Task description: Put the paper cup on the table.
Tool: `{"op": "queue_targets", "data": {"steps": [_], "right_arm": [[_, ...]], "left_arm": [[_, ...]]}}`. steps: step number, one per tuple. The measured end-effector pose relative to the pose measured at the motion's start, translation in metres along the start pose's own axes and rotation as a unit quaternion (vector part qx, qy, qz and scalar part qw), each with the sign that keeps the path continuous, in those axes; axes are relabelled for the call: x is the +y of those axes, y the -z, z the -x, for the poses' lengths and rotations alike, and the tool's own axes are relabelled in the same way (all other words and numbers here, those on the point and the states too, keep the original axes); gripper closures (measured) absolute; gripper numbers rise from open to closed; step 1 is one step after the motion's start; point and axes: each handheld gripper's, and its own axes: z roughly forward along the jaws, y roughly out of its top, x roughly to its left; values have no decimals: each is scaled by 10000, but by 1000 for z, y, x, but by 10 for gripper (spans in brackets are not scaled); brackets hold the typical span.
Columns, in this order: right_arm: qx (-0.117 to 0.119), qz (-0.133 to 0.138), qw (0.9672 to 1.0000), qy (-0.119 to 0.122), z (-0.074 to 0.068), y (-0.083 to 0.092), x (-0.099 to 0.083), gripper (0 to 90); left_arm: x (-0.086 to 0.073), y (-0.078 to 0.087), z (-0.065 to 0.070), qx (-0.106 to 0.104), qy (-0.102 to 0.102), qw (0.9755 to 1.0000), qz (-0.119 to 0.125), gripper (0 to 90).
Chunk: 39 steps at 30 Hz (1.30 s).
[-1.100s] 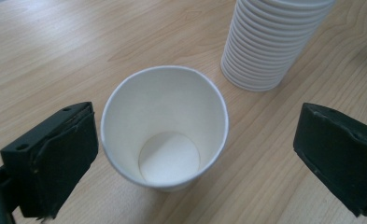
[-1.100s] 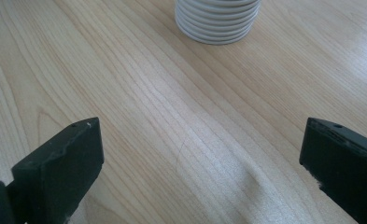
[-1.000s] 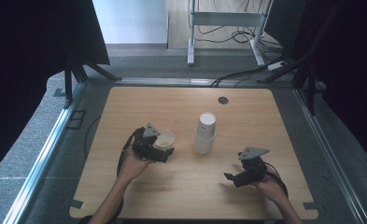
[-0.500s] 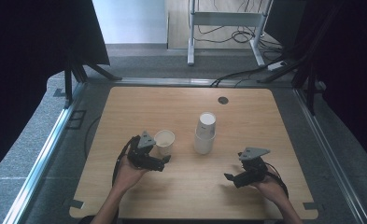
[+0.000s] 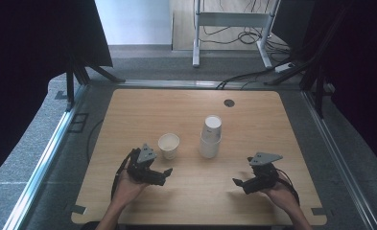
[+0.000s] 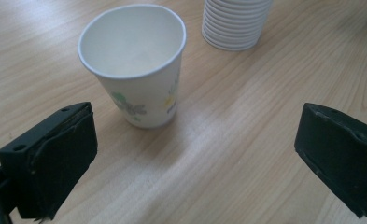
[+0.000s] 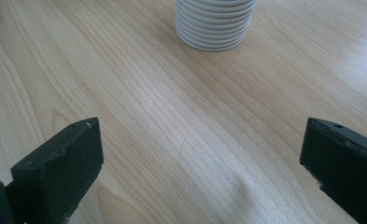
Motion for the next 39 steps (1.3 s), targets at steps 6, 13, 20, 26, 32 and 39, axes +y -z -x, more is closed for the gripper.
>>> {"op": "queue_targets", "data": {"steps": [6,13,20,26,32,39], "right_arm": [[-33,42,10000,-46,0,6,-4,0],[-87,40,9999,-104,0,12,-10,0],[-114,-31,9998,-158,-1,15,-17,0],[-132,-172,9997,-150,-2,14,-24,0],[-128,-362,9992,-129,-3,9,-29,0],[-85,-660,9978,-51,-4,-1,-36,0]], "left_arm": [[-10,5,4,-32,15,10000,-13,0],[-21,8,9,-54,37,10000,-58,0],[-31,6,14,-28,9,9998,-187,0],[-38,3,17,-62,10,9996,-271,0],[-44,-4,19,-94,-15,9989,-456,0],[-53,-19,21,-245,-2,9964,-817,0]]}}
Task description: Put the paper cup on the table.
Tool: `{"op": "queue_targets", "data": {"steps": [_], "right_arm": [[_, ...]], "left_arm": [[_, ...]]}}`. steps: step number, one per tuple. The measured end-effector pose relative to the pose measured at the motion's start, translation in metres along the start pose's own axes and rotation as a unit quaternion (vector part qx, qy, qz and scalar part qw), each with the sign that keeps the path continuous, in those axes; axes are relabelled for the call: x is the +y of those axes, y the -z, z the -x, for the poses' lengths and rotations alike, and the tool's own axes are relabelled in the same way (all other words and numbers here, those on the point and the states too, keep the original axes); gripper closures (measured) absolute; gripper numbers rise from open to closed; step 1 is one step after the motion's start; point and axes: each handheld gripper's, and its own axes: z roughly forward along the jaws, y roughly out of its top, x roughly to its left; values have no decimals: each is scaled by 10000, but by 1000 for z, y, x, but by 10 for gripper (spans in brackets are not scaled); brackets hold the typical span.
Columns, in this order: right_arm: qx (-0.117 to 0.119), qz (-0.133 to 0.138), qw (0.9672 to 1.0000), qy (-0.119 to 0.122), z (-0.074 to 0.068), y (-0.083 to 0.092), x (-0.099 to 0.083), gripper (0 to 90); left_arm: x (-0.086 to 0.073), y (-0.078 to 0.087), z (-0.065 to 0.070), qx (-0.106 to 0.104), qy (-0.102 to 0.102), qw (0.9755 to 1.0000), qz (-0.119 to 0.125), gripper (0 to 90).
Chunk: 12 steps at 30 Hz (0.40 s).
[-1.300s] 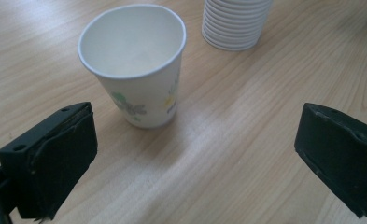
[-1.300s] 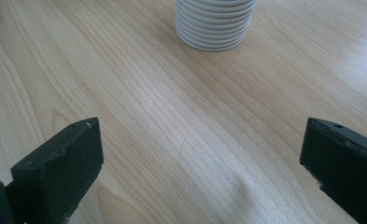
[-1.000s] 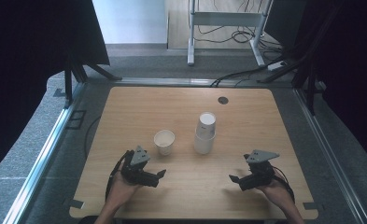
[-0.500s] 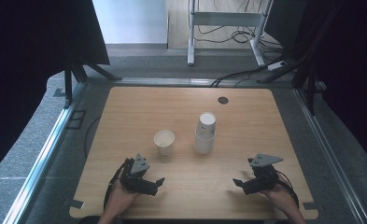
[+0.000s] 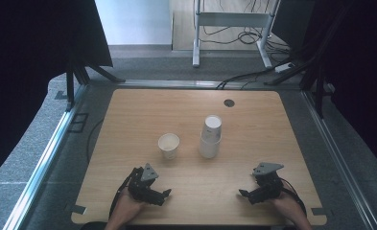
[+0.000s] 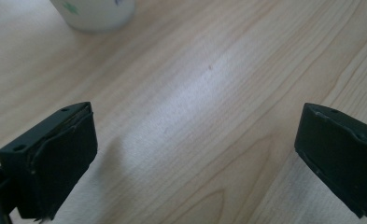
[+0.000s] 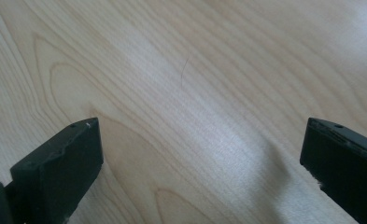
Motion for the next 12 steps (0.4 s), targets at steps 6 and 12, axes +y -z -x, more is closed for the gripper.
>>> {"op": "queue_targets", "data": {"steps": [6,12], "right_arm": [[129,6,9999,-98,0,-6,-4,0],[96,310,9994,-129,2,-9,-8,0]], "left_arm": [[-2,-5,2,22,-78,10000,-46,0],[-2,-5,3,68,-18,10000,-36,0]]}}
